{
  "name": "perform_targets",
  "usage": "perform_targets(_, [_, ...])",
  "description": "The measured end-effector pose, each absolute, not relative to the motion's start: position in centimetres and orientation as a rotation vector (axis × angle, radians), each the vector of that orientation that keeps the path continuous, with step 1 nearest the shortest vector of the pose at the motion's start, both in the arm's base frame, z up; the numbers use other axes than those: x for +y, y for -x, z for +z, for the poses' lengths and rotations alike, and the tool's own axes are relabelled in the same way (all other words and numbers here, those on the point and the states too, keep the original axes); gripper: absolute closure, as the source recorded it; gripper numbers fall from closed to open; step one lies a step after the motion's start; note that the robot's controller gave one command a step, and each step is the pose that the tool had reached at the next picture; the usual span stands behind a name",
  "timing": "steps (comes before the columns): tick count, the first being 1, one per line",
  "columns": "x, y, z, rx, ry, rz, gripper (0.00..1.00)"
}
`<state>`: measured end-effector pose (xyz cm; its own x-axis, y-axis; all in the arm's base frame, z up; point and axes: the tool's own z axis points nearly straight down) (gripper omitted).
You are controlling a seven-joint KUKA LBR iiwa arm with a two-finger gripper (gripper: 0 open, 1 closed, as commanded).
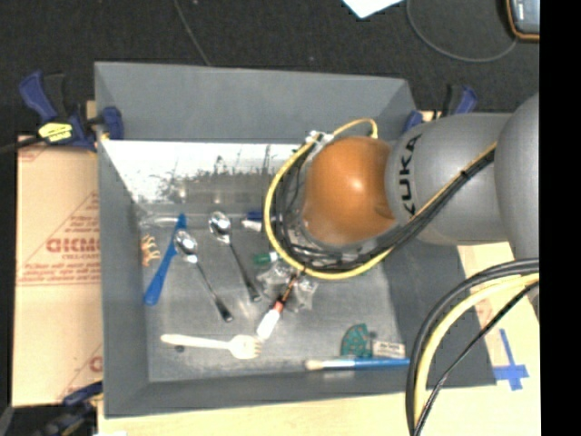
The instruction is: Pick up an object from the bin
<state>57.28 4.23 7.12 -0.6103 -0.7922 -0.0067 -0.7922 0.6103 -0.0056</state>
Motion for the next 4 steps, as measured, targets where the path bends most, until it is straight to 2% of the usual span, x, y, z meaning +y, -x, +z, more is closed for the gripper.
perform_targets(3, [4.2, -57.3, 7.9, 2.812, 1.374, -0.003, 1.0])
perform_targets(4, [4.2, -57.2, 10.8, 2.818, 1.372, -0.001, 1.0])
